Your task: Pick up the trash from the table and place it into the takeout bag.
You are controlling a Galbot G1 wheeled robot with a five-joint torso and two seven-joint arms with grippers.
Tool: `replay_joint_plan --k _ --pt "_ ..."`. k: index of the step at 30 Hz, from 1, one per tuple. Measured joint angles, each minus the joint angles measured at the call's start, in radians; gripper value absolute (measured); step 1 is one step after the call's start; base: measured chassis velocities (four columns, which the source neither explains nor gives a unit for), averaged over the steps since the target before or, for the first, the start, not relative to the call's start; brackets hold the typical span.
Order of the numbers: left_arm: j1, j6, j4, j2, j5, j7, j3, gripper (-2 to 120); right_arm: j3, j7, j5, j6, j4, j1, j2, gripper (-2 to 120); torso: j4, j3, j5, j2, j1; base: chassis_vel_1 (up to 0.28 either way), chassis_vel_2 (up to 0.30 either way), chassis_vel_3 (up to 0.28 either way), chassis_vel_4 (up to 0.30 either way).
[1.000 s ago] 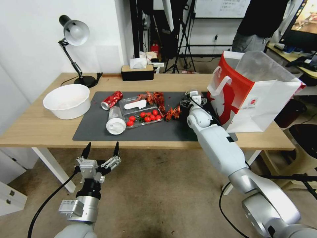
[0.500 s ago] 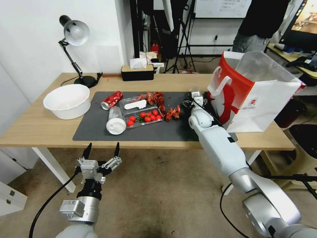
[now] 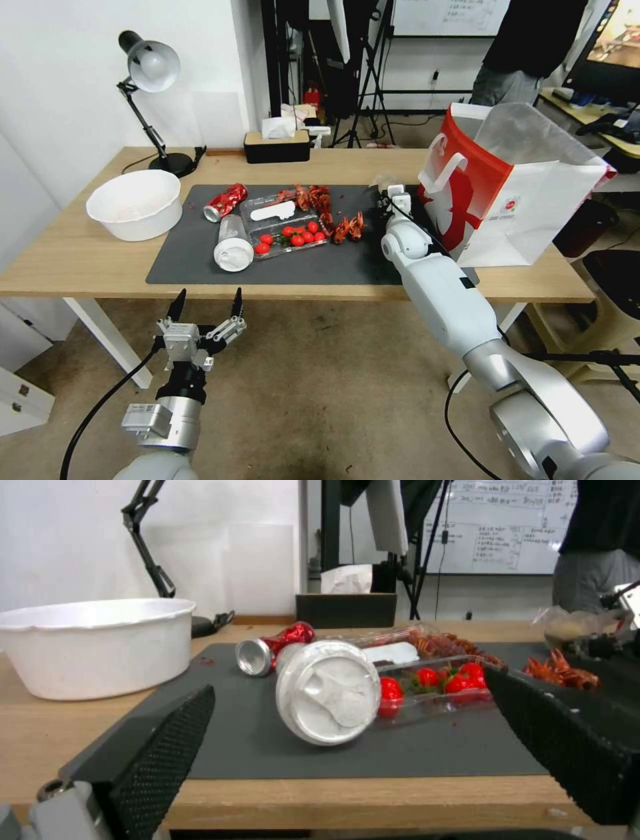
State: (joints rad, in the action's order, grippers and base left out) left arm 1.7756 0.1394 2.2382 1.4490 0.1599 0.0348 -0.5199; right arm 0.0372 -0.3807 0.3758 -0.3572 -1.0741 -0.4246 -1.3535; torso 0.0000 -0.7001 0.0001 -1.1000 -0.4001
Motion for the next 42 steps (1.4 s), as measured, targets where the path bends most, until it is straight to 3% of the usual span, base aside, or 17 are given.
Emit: replay_joint_plan --k 4,11,29,38,42 --pt "-0.002 -0.001 -0.004 0.000 -0.001 0.000 0.003 100 0.004 0.000 -0.015 0.010 -0.016 -0.009 0.002 7 0.0001 0.000 0.0001 0.000 0.000 0.000 0.000 0.000 0.000" --pt "-0.003 -0.001 -0.005 0.000 -0.001 0.000 0.003 100 0.012 0.000 -0.035 0.025 -0.104 -0.028 0.017 6 0.0001 0.000 0.0000 0.000 0.000 0.000 0.000 0.000 0.000" --pt "0.002 0.000 -0.001 0.005 -0.004 0.000 -0.005 100 0.007 0.041 0.029 0.026 -0.589 -0.134 0.159 6 0.0000 0.000 0.0001 0.000 0.000 0.000 0.000 0.000 0.000" --pt "0.000 0.001 -0.003 0.006 -0.003 0.002 -0.007 100 0.068 0.017 0.088 0.019 -0.724 -0.127 0.210 6 0.0000 0.000 0.0001 0.000 0.000 0.000 0.000 0.000 0.000" --pt "0.001 0.002 -0.002 0.006 -0.003 0.002 -0.011 100 0.138 -0.065 0.122 -0.047 -0.781 -0.105 0.244 6 0.0000 0.000 0.0001 0.000 0.000 0.000 0.000 0.000 0.000"
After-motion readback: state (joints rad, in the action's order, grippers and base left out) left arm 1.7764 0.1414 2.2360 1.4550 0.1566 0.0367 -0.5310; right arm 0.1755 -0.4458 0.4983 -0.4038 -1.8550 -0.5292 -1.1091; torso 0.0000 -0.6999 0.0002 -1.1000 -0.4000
